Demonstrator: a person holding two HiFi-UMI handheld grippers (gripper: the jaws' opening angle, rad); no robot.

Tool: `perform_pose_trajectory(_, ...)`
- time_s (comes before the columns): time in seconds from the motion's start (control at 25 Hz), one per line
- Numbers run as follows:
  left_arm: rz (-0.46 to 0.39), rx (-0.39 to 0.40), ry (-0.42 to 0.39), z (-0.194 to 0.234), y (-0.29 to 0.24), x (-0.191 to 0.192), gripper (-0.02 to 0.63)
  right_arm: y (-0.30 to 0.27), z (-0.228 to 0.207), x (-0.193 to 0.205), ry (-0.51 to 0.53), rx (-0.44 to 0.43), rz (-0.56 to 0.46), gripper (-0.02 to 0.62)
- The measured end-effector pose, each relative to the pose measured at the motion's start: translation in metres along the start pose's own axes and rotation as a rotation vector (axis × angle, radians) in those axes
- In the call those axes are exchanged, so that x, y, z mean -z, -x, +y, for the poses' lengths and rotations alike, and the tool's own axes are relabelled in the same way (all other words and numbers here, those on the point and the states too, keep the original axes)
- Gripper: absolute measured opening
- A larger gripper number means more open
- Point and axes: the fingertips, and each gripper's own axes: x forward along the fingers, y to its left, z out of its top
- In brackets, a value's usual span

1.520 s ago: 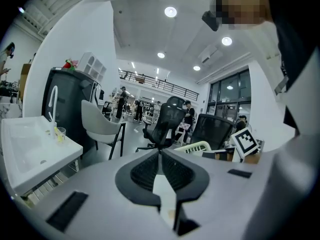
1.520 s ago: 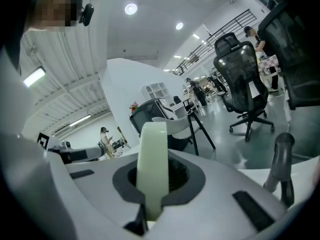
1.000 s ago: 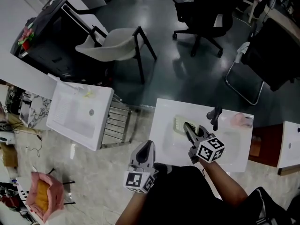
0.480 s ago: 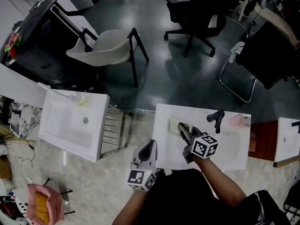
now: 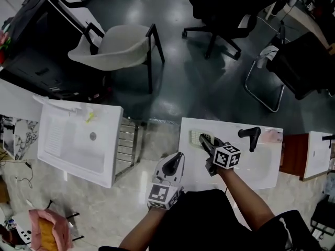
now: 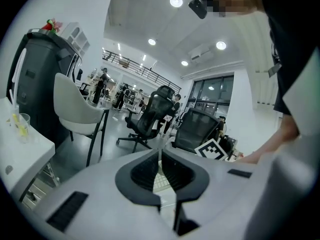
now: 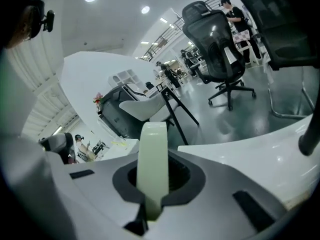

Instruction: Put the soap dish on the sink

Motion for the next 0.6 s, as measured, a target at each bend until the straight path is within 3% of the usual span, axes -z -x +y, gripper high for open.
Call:
perform_pose_trajectory(0.28,0.038,0.063,0.004,0.020,-0.013,0.004,0.023,-0.039,-0.029,0.015,-0.144,0.034,0.033,0.008)
perform_pose_trajectory(0.6,0.054,0.087,0.030,0.053,-0.022,0.007,0.023,-0.063,-0.051,0.025,-0.218,0.054,0.049,0.006)
